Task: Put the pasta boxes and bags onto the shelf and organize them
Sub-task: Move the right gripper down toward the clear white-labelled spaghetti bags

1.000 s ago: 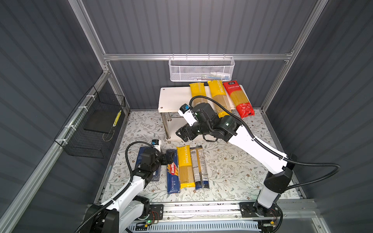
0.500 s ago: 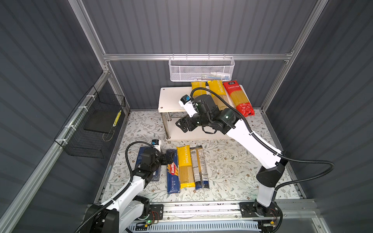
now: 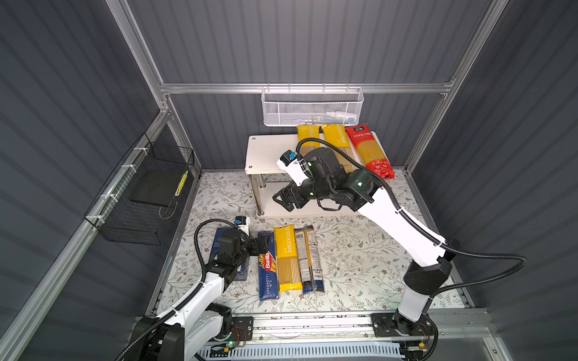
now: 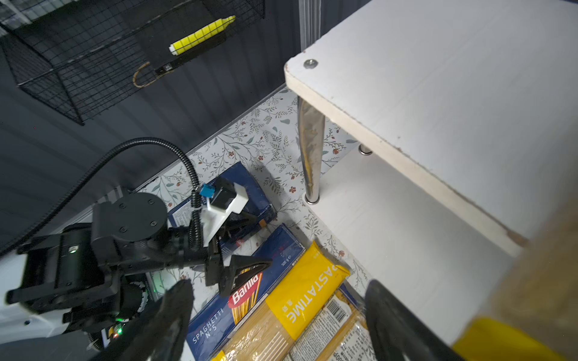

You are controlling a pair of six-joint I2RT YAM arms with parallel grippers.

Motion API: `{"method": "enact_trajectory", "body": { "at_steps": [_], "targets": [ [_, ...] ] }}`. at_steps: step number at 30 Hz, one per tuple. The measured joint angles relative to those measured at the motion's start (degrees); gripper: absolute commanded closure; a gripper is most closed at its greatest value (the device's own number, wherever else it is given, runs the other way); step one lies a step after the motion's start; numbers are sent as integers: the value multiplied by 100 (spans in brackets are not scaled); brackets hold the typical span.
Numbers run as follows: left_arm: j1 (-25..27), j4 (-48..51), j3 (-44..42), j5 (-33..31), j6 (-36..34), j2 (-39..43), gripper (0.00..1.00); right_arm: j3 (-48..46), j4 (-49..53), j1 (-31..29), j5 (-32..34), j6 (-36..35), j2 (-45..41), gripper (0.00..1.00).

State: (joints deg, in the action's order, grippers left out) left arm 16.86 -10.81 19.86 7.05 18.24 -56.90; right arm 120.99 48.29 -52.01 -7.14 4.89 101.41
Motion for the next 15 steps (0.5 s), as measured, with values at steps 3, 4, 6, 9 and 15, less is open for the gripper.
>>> {"method": "enact_trajectory", "body": {
  "at_steps": [3,4,6,9,15],
  "targets": [
    [0,2,0,0,0,0,1,-514,-44,-199,50,66,-470,12],
    [0,0,0,-2,0,0,1,-769,-87,-269,96,122,-662,11],
    [0,0,0,-2,0,0,1,-1246,-168,-365,164,282,-988,11],
    [0,0,0,-2,0,0,1,-1934,-376,-420,262,525,-1390,9],
    [9,332,66,-262,26,203,1,-2096,-841,-420,216,516,-1215,8]
  ]
}}
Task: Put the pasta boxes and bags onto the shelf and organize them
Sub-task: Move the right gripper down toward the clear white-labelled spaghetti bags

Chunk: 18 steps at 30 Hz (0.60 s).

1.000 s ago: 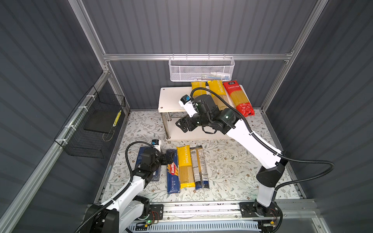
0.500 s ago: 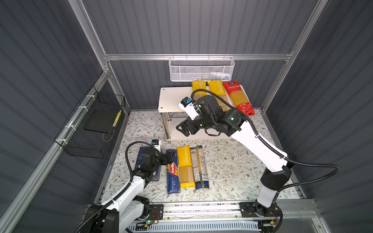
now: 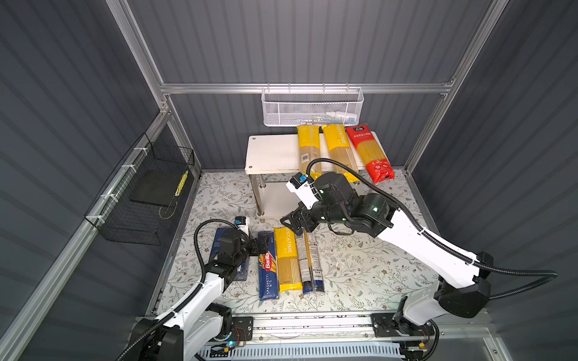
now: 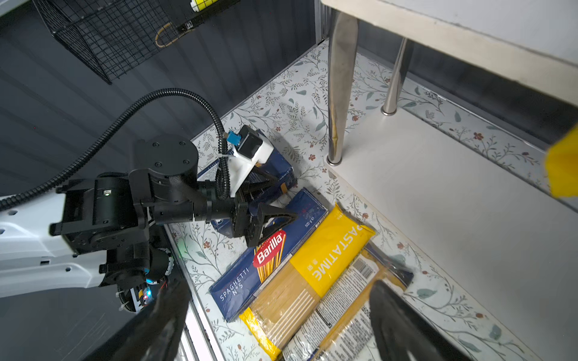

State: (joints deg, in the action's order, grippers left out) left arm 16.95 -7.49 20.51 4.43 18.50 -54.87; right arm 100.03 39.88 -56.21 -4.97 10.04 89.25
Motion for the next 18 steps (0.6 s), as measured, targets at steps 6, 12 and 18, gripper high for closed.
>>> {"method": "enact_trajectory", "body": {
  "at_steps": [6,12,18],
  "targets": [
    [0,575,57,-299,66,629,1,-1202,-535,-92,127,501,-365,9],
    [0,1117,234,-492,70,638,1,-2765,-807,-256,793,1821,-1268,7],
    [0,1541,684,-625,-35,579,1,-3425,-525,-461,1561,3038,-1220,2]
  ]
}}
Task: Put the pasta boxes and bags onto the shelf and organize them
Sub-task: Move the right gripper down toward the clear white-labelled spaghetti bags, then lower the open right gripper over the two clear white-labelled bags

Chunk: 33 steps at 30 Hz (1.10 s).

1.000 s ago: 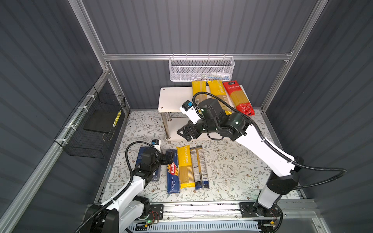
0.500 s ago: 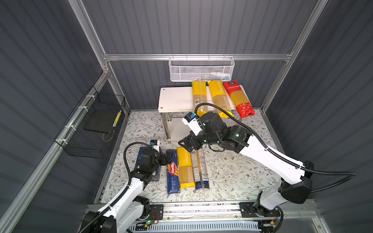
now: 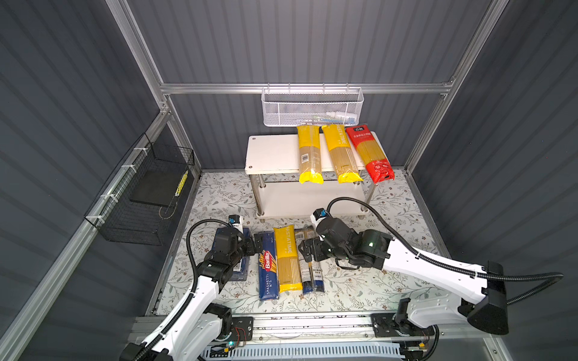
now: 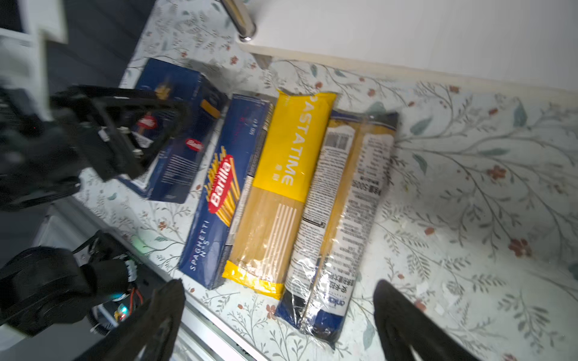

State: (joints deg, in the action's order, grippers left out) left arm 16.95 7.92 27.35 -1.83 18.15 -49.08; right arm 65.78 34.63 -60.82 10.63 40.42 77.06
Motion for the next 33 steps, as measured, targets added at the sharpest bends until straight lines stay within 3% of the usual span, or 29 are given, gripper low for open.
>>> {"method": "enact_trajectory", "body": {
  "at_steps": [6,16,33],
  "targets": [
    [0,-9,76,-212,-85,-103,1,-20,195,2,192,402,697,1],
    [0,-275,-293,-492,-254,234,1,-11,-39,140,-267,461,1526,1],
    [0,-372,-417,-621,-297,68,1,-11,-295,326,-684,455,2151,1]
  ]
}}
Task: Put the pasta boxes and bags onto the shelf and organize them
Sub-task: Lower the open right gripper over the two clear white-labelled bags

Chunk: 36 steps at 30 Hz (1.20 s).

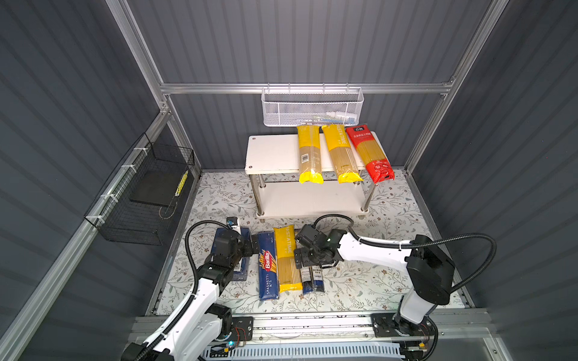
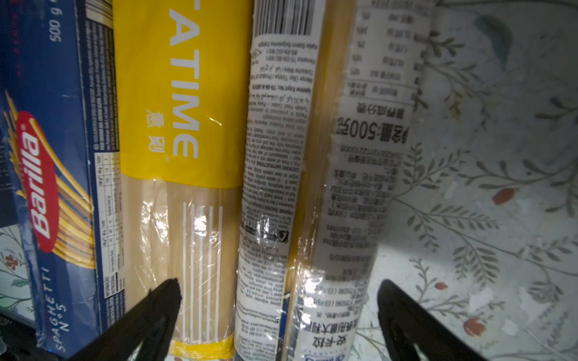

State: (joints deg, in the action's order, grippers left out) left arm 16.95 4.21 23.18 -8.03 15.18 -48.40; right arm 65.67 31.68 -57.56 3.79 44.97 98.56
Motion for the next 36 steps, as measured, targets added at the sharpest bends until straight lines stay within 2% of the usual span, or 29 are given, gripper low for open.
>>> {"method": "enact_trajectory", "body": {
  "at_steps": [14,27,36],
  "targets": [
    [0,0,0,-17,0,0,1,-129,-42,157,-92,-70,52,1],
    [0,2,0,-42,0,-13,1,-87,-26,186,-155,-337,529,1],
    [0,0,0,-85,0,-13,1,-177,-46,341,-227,-348,474,1]
  ]
}}
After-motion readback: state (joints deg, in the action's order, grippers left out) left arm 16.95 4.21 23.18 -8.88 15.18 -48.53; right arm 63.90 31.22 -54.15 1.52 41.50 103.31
